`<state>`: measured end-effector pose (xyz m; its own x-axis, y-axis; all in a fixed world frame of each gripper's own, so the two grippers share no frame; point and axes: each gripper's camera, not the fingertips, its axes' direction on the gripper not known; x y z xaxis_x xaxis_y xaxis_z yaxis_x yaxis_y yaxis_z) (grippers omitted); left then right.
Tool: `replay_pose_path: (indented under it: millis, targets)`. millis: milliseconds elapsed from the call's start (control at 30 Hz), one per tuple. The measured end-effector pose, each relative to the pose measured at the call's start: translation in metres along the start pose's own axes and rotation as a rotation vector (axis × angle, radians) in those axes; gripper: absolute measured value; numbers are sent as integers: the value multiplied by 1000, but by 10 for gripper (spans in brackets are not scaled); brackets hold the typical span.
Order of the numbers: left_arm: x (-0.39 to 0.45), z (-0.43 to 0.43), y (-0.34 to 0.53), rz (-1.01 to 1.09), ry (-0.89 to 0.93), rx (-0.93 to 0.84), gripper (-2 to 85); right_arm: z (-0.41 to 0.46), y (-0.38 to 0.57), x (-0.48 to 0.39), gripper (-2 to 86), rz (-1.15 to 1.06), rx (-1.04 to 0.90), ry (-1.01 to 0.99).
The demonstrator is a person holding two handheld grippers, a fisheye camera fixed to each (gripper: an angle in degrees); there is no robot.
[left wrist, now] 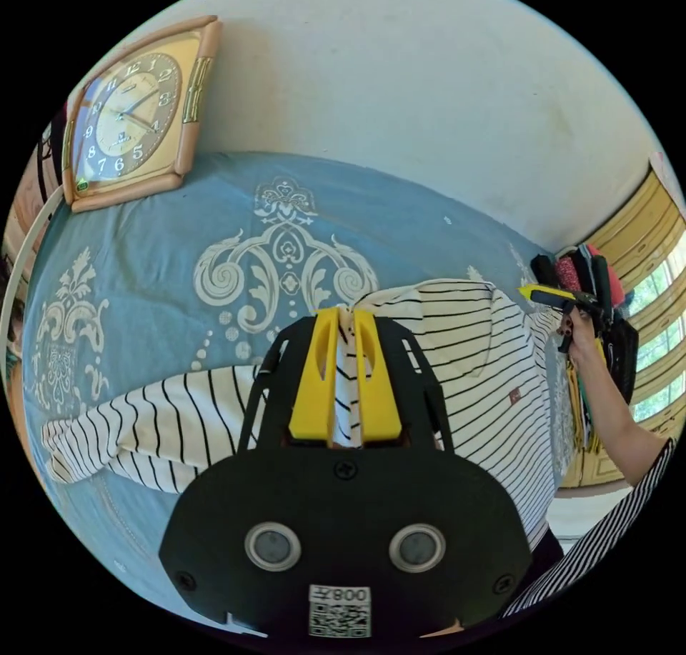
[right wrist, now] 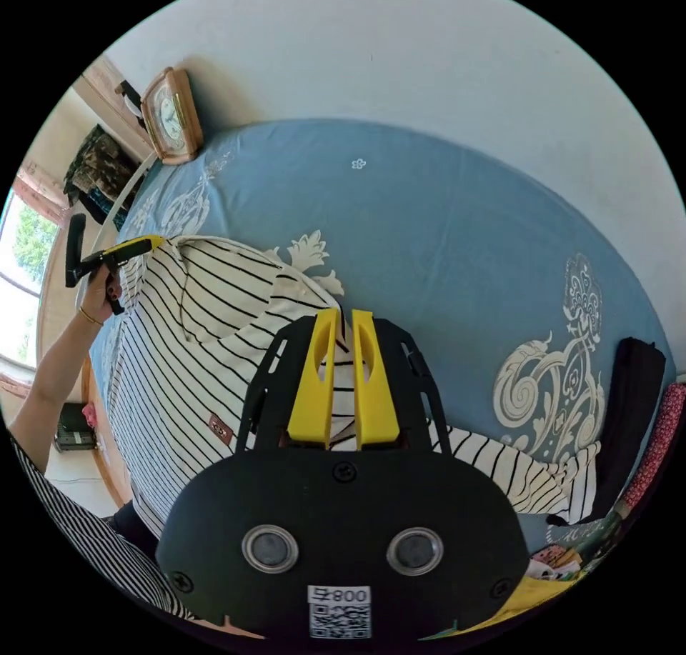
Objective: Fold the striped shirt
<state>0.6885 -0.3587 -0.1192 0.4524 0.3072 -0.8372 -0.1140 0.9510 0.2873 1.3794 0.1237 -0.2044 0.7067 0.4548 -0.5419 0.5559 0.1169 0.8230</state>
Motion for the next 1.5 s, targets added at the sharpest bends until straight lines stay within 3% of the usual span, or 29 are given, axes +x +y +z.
replay_pose_path:
  millis: [233, 333, 467, 633, 833, 1200, 1500]
  targets:
    - [64, -6, 14, 165, 199, 20, 33, -74, 105, 65, 21, 214, 156, 71]
    - [87, 21, 16, 219, 177, -149, 22, -91, 147, 108, 19, 373, 123, 144]
    - [101, 11, 12, 148, 262, -81, 13, -127, 177, 156, 33, 482, 222, 127]
    - [148, -2, 8, 238, 261, -41, 20, -136, 162, 196, 69, 588, 155, 187]
    - [232, 0, 0, 412, 374, -44, 47, -119, 99, 197, 79, 405, -97, 236]
    - [397, 34, -14, 663, 572, -95, 60, -68, 41, 180, 75, -139, -622, 659]
    - [446, 35, 1, 652, 609, -150, 57, -70, 48, 197, 14, -186, -669, 632]
